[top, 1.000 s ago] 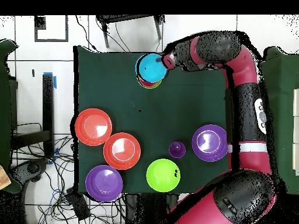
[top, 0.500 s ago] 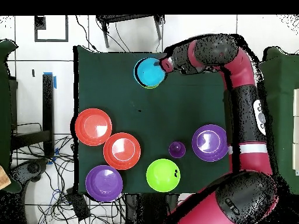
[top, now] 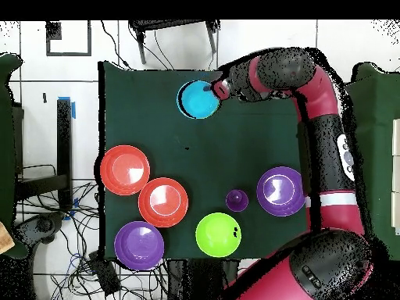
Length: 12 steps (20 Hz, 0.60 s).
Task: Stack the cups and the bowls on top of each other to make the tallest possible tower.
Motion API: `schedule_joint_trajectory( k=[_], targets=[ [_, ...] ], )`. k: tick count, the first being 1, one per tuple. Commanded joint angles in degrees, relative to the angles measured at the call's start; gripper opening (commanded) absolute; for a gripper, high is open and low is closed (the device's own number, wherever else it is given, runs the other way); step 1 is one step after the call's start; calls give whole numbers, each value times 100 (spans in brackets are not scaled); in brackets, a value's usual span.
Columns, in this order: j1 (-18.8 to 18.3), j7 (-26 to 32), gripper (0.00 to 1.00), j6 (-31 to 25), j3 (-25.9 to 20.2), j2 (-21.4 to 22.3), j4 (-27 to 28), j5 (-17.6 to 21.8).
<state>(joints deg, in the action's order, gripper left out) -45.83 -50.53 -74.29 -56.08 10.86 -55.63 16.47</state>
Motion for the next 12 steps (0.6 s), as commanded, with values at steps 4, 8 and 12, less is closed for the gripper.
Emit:
schedule_joint_trajectory(
  k=[4, 8, 12],
  targets=[
    [-127, 98, 0, 571, 384, -55, -458, 77],
    [-65, 126, 0, 492, 385, -56, -339, 73],
    [-43, 176, 0, 454, 387, -74, -289, 77]
  ],
)
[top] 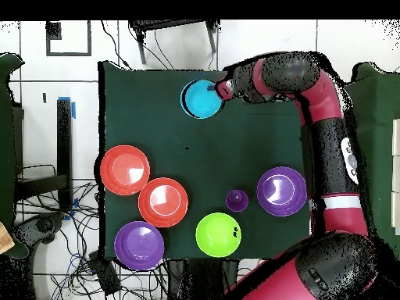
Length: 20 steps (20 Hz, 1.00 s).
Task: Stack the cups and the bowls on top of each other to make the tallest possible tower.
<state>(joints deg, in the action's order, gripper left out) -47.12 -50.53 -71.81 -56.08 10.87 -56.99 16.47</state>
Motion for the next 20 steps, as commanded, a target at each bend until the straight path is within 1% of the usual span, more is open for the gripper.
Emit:
schedule_joint_trajectory(
  k=[1, 5, 10, 13, 20],
  targets=[
    [86, 185, 0, 214, 382, -80, -154, 79],
    [46, 183, 0, 290, 373, -81, -254, 80],
    [155, 160, 0, 259, 373, -163, -55, 72],
    [161, 126, 0, 292, 368, -159, -61, 67],
    [70, 119, 0, 424, 352, -149, -206, 62]
  ],
)
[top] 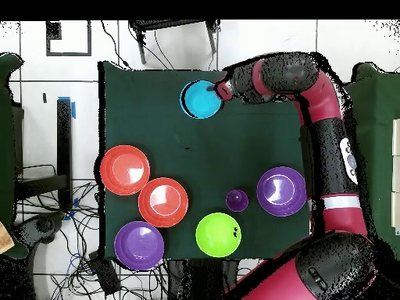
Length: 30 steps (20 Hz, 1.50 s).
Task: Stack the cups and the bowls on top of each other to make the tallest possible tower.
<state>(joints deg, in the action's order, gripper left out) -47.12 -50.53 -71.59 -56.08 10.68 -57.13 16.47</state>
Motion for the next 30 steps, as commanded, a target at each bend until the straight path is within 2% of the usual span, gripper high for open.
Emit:
schedule_joint_trajectory(
  k=[1, 8, 12, 23, 30],
  targets=[
    [40, 133, 0, 422, 353, -124, -231, 64],
    [-43, 207, 0, 485, 353, -107, -359, 72],
    [49, 193, 0, 402, 342, -131, -208, 51],
    [30, 164, 0, 479, 326, -150, -240, 38],
    [-102, 154, 0, 663, 314, -136, -476, 51]
  ],
)
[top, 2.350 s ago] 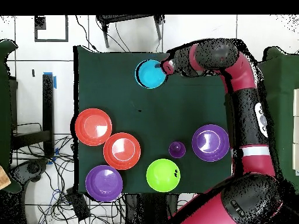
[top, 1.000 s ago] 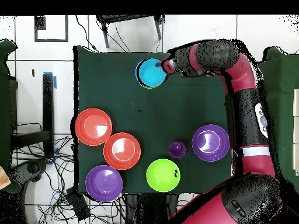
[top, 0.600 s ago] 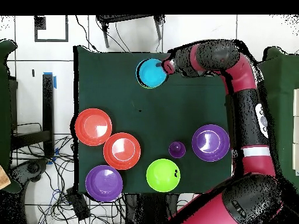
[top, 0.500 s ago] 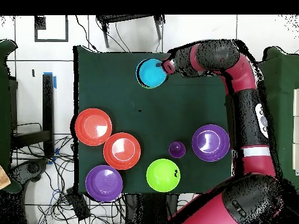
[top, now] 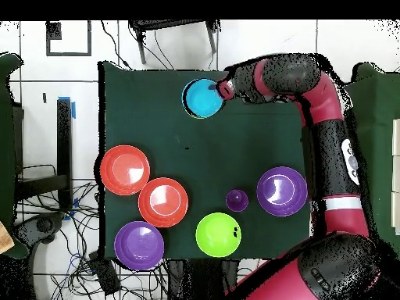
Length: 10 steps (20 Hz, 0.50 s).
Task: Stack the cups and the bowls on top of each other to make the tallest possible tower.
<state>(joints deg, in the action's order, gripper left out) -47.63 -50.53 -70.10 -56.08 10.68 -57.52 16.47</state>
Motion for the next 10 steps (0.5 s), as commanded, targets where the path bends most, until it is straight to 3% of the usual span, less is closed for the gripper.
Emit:
schedule_joint_trajectory(
  k=[1, 10],
  targets=[
    [-30, 157, 0, 496, 314, -147, -400, 47],
    [10, 217, 0, 457, 303, -187, -308, 34]
  ],
)
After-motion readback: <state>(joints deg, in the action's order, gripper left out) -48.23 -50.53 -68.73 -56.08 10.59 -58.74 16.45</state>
